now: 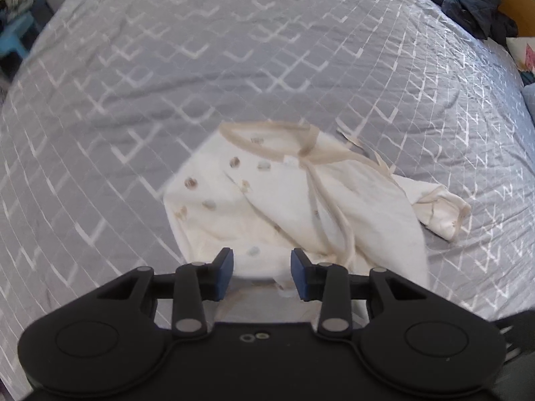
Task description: Fold clothes
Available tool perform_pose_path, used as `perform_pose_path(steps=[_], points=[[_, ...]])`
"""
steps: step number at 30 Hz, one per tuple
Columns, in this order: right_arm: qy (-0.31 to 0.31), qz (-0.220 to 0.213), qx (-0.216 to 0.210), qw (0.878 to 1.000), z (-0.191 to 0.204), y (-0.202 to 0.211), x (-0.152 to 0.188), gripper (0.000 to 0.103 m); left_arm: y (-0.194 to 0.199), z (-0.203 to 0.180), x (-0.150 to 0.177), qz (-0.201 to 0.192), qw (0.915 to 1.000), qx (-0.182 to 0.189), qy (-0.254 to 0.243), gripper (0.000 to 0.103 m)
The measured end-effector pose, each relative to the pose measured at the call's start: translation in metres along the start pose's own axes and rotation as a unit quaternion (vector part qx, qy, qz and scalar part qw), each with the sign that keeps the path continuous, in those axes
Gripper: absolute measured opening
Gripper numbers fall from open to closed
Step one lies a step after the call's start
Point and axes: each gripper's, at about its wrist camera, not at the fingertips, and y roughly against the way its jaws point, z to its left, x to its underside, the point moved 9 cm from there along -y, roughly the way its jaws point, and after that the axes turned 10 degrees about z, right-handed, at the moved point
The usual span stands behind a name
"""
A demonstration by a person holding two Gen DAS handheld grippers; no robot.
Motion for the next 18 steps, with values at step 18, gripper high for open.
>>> perform_pose_path(steps=[18], points=[[0.004,-0.105,0.051,0.993,-0.130,0.014,-0.166,0.066,-0.020,0.045,-0.074,-0.072,0.9893,-0.067,-0.107,0.052]])
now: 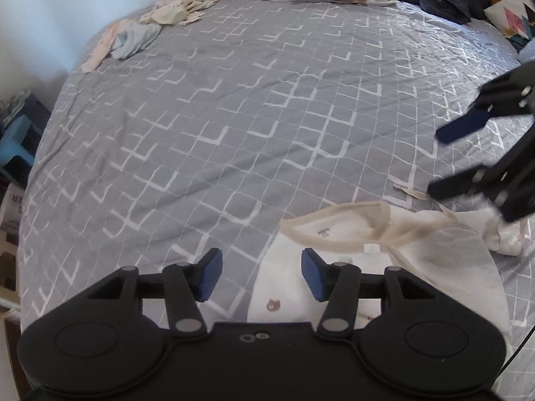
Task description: Fold clothes
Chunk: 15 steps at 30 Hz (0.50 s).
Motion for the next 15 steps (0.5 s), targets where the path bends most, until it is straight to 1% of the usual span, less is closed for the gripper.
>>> perform_pose_path(steps=[2,7,9,12,15], points=[[0.004,0.010,-0.005,1.000,0.000,-0.010,0.000,0.065,-0.007,0.001,-0.001,-0.002,1.0000,-0.002,-0.009,0.052],[0.008,0.026,-0.011,1.000,0.003,-0.024,0.001,0.061,-0.024,0.012,-0.006,0.010,0.9997,0.018,0.014,0.052],[0.012,0.039,-0.010,0.999,0.003,-0.032,0.002,0.059,-0.035,0.016,-0.010,0.018,0.9990,0.034,0.025,0.052],[0.018,0.055,-0.015,0.998,0.000,-0.041,0.003,0.057,-0.044,0.019,-0.012,0.028,0.9980,0.051,0.026,0.052],[0.014,0.069,-0.023,0.997,-0.002,-0.050,0.002,0.052,-0.057,0.019,-0.015,0.045,0.9953,0.083,0.022,0.052]])
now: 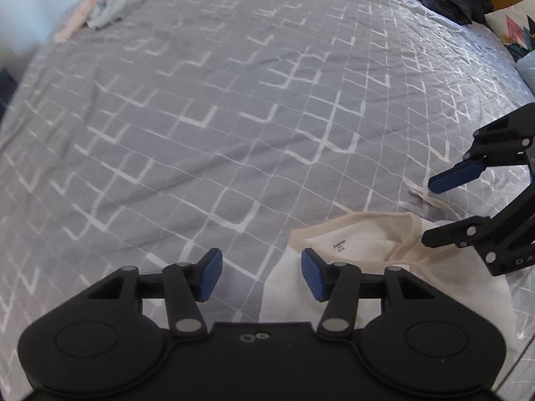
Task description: Fold clothes
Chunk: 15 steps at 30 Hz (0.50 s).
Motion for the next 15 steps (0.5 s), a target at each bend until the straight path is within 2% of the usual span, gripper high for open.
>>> perform_pose_path(steps=[5,11,15], points=[[-0.014,0.012,-0.009,1.000,-0.003,-0.009,-0.002,0.048,-0.017,0.001,-0.004,0.025,0.9984,0.050,0.000,0.052],[-0.022,0.028,-0.013,0.999,-0.003,-0.020,-0.001,0.041,-0.032,-0.002,-0.005,0.050,0.9927,0.109,0.005,0.052],[-0.030,0.029,-0.016,0.999,-0.003,-0.021,-0.001,0.040,-0.037,-0.002,-0.005,0.055,0.9911,0.120,0.012,0.052]])
